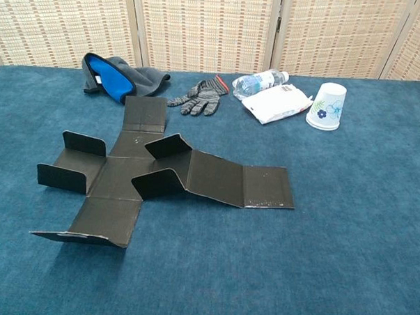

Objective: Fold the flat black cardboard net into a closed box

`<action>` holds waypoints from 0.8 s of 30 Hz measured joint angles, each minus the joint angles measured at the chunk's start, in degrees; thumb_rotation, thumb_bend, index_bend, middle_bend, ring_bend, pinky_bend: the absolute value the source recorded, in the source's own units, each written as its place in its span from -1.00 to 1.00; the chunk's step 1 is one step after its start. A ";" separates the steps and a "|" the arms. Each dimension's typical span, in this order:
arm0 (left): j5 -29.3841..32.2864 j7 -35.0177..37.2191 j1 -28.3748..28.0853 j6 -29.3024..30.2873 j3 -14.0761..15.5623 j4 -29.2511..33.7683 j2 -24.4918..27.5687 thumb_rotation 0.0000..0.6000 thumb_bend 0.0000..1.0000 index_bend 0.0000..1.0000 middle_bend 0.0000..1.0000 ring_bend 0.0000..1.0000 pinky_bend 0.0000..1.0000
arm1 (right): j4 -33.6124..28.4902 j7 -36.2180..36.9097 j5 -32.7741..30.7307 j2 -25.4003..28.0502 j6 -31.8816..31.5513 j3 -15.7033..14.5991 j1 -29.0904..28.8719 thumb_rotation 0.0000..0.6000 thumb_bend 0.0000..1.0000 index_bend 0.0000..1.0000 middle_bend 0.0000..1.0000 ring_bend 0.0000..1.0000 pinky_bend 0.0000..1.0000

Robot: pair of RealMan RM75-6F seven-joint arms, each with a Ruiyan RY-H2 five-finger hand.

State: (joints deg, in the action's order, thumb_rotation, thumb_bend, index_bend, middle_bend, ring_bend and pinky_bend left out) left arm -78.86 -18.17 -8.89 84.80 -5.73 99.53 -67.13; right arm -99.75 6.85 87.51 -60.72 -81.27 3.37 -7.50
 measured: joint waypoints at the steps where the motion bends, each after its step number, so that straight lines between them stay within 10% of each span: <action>1: -0.01 0.08 -0.01 -0.03 0.00 -0.03 -0.01 1.00 -0.50 -0.63 -0.79 -0.65 -0.54 | -0.09 -0.08 0.02 0.06 -0.05 0.00 0.01 1.00 -0.67 -0.60 -0.43 -0.32 0.09; 13: -0.47 0.90 -0.20 -0.50 0.09 -0.15 0.31 1.00 -0.50 -0.63 -0.79 -0.65 -0.54 | -2.21 -2.03 0.08 0.55 -0.30 0.21 -0.11 1.00 -0.67 -0.60 -0.43 -0.11 0.09; 18: -1.10 1.35 -0.17 -0.42 0.30 -0.21 0.46 1.00 -0.50 -0.63 -0.79 -0.65 -0.54 | -4.94 -6.88 -0.74 0.15 1.52 1.32 -1.96 1.00 -0.68 -0.61 -0.47 0.46 0.58; 24: -1.82 1.61 -0.06 -0.29 0.61 -0.13 0.77 1.00 -0.50 -0.62 -0.79 -0.65 -0.54 | -10.13 -16.02 -6.42 -0.61 7.94 2.96 -5.97 1.00 -0.83 -0.95 -0.63 0.56 0.82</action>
State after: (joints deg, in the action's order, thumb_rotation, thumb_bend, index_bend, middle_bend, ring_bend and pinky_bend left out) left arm -80.68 -16.56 -8.95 84.51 -5.12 99.40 -66.36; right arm -109.88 -9.17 81.10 -61.33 -73.33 6.33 -13.47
